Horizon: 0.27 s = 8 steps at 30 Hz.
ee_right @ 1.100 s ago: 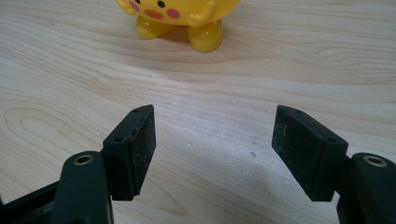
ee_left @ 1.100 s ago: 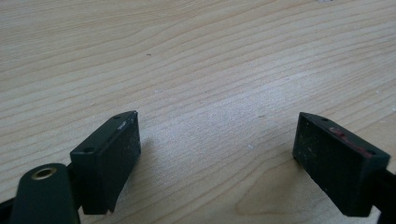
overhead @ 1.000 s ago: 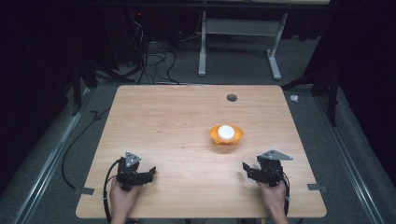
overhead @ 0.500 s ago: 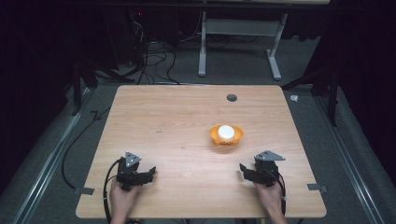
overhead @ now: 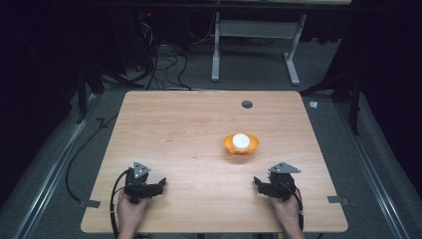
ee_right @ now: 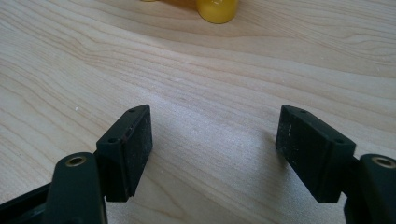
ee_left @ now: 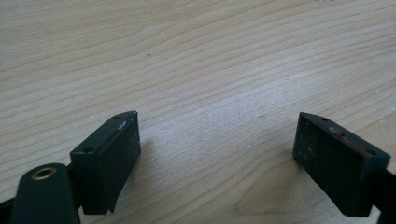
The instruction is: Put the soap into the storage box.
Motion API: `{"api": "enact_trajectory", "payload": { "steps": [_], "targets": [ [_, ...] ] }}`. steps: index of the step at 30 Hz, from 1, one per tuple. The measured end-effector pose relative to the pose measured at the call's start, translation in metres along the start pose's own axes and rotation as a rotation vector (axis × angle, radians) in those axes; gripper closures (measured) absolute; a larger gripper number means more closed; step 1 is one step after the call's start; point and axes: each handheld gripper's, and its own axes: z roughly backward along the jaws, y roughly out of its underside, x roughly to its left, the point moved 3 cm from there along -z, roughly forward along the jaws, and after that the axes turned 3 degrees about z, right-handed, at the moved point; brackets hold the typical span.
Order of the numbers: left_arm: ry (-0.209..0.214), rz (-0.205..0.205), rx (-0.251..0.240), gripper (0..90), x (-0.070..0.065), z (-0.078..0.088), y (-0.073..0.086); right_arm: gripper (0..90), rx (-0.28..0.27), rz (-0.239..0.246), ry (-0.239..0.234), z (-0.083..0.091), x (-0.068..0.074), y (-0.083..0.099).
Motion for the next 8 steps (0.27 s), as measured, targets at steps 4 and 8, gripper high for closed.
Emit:
{"api": "enact_trajectory", "payload": {
  "steps": [4,8],
  "targets": [
    [0.0,0.002,-0.001,15.6,0.0001,0.0,0.0001,27.9,0.0,0.0,-0.002,-0.0001,0.0004,0.0],
    [0.002,0.001,0.0,15.6,0.0001,0.0002,0.0001,27.9,-0.001,0.0,-0.002,-0.0001,0.0004,0.0]
  ]
}}
